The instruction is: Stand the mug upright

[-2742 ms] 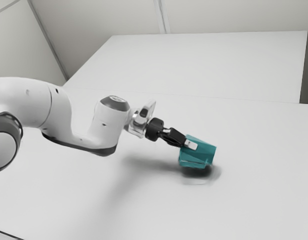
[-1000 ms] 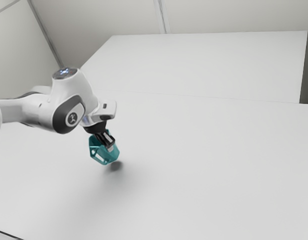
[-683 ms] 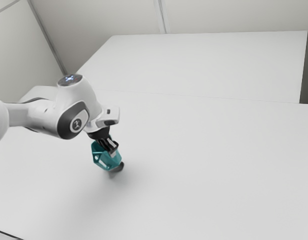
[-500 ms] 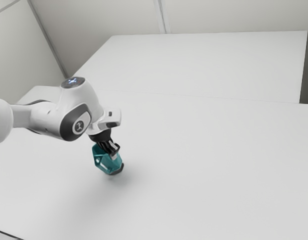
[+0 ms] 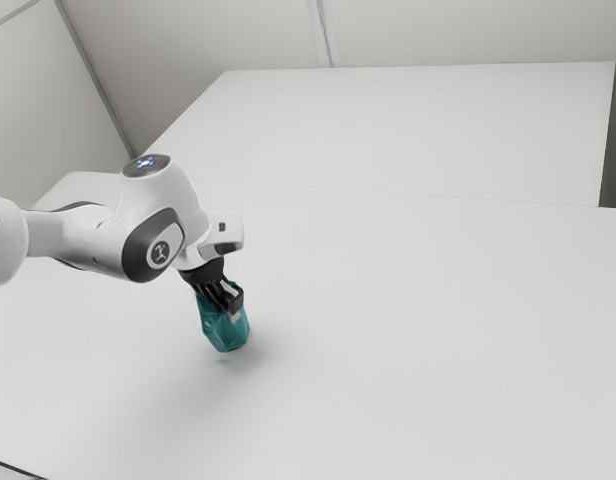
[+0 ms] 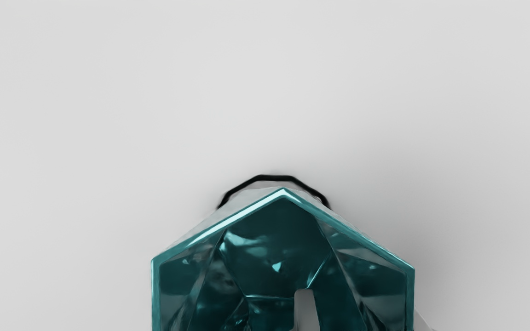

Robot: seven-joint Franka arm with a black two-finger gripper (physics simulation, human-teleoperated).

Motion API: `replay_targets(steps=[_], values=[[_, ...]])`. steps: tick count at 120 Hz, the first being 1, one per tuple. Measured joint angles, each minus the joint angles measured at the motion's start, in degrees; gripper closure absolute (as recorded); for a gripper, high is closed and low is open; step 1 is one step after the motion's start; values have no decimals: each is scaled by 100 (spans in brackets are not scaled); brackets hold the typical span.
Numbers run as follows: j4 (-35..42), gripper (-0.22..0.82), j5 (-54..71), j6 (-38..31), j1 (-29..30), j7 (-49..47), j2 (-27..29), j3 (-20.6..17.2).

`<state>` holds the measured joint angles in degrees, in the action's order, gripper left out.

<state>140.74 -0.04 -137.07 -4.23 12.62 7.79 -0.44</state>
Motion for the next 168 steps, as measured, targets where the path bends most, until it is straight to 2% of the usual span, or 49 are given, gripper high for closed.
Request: replay_targets(steps=[24, 50, 74, 129, 168], values=[[-12, 24, -276, 10, -79, -6, 248, -58], [-155, 10, -404, 181, -14, 1, 638, -243], [-1291, 5, -540, 1195, 72, -30, 462, -263], [-3864, 2, -526, 3450, 145, -299, -545, -240], [-5093, 2, -417, 4636, 232, -408, -738, -229]])
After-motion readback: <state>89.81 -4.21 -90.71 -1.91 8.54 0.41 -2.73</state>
